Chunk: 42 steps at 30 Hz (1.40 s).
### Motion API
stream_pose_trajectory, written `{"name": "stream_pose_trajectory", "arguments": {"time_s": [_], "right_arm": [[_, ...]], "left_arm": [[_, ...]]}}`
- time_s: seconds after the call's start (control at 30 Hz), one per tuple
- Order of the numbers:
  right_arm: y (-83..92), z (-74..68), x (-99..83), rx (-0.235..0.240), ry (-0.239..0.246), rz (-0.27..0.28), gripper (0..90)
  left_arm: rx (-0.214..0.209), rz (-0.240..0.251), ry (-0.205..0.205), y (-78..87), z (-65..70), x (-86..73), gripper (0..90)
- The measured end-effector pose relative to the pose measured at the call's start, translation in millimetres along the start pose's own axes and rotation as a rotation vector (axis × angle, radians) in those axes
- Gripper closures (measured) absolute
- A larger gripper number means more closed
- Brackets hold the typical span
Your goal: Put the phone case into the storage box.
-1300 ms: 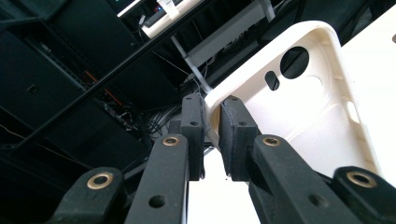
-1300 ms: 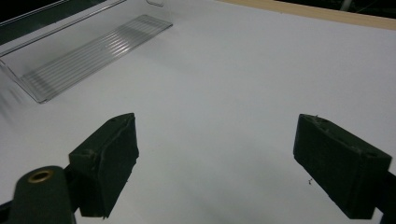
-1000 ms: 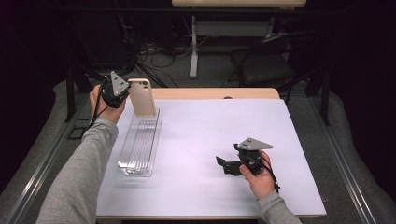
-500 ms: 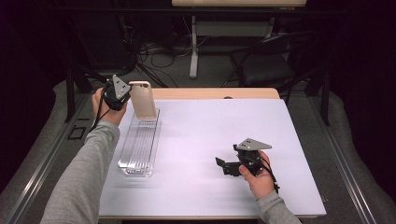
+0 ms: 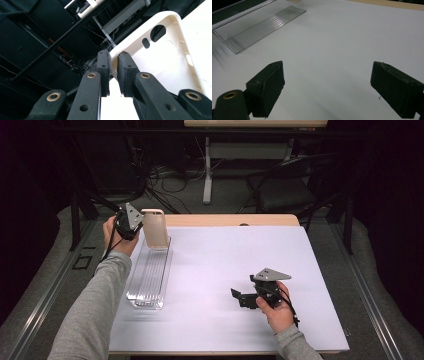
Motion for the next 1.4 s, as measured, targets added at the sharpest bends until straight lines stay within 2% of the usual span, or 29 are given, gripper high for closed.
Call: {"name": "stream_pose_trajectory", "arguments": {"time_s": [0.3, 0.4, 0.8, 1.4], "right_arm": [[-0.5, -1.0, 0.0, 0.004, 0.002, 0.001, 11.4], [-0.5, -1.0, 0.1, 0.004, 0.003, 0.002, 11.5], [-2.6, -2.0, -0.4, 0.007, 0.001, -0.007, 11.5], [-2.6, -2.1, -0.9, 0.009, 0.005, -0.012, 11.5]], "left_arm": [[0.004, 0.012, -0.012, -3.3, 6.7, -1.9, 81.0], [0.009, 0.018, -0.013, -3.5, 9.1, -6.8, 81.0], [0.021, 0.04, 0.017, -6.2, 13.7, -19.7, 81.0], [0.026, 0.038, 0.003, -10.9, 18.6, -21.3, 81.0]]}}
Point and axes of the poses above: each handheld gripper's, and its own axes: y roughly backward along the jaws, x roughly out of its top, z roughly to its right, the point moved 2 cm from there along -y, roughly forward along the jaws, and after that the axes turned 5 degrees about -z, right-handed, at the moved point
